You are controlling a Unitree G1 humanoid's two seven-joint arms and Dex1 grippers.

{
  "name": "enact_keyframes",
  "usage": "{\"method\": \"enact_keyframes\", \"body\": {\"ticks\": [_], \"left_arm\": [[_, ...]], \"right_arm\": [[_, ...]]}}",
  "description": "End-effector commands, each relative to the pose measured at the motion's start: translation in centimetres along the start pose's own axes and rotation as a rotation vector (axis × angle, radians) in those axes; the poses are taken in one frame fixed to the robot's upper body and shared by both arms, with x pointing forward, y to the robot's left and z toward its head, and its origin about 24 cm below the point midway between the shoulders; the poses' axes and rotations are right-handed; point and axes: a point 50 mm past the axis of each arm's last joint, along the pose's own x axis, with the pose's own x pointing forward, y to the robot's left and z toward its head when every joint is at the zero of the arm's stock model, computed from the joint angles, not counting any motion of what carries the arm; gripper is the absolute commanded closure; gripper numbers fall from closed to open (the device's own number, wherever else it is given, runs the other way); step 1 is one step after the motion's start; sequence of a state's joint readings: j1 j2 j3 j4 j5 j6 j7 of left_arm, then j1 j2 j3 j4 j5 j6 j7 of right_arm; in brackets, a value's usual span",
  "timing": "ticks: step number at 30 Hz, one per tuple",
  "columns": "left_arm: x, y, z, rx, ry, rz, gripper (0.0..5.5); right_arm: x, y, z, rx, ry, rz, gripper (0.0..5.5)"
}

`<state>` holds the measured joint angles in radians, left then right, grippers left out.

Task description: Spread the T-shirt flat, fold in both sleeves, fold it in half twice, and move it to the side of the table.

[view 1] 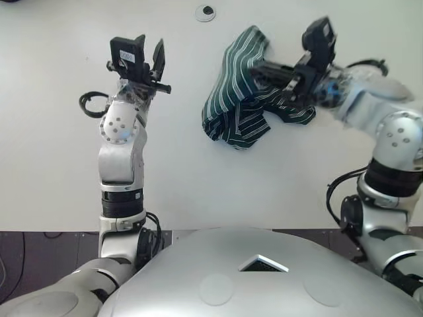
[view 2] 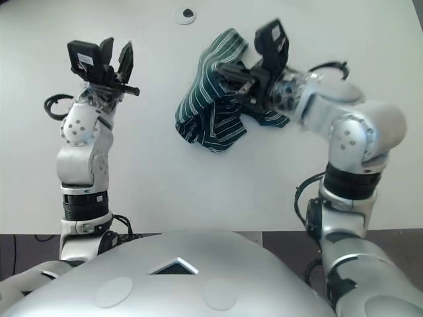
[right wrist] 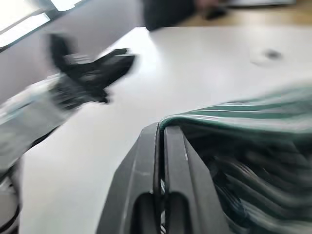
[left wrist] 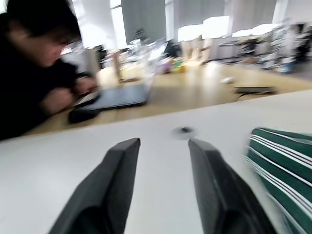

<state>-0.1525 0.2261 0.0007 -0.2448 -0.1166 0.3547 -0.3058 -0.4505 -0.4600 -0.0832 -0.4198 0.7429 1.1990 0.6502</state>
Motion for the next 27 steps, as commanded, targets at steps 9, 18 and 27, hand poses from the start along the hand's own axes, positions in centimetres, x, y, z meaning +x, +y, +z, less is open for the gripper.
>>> {"method": "enact_keyframes", "body": {"ticks": [9, 18, 27], "left_arm": [[7.4, -1.7, 4.2, 0.366, 0.022, -0.586, 2.07], [10.0, -5.4, 5.0, 0.522, 0.039, -0.799, 1.59], [12.0, -6.4, -3.5, 0.211, 0.386, -0.718, 1.59]], "right_arm": [[1.2, 0.4, -1.5, 0.0, 0.084, 0.054, 5.5], [1.8, 3.2, -4.0, 0.024, 0.167, 0.18, 5.5], [2.1, 4.3, -5.3, 0.012, 0.231, 0.257, 5.5]]}}
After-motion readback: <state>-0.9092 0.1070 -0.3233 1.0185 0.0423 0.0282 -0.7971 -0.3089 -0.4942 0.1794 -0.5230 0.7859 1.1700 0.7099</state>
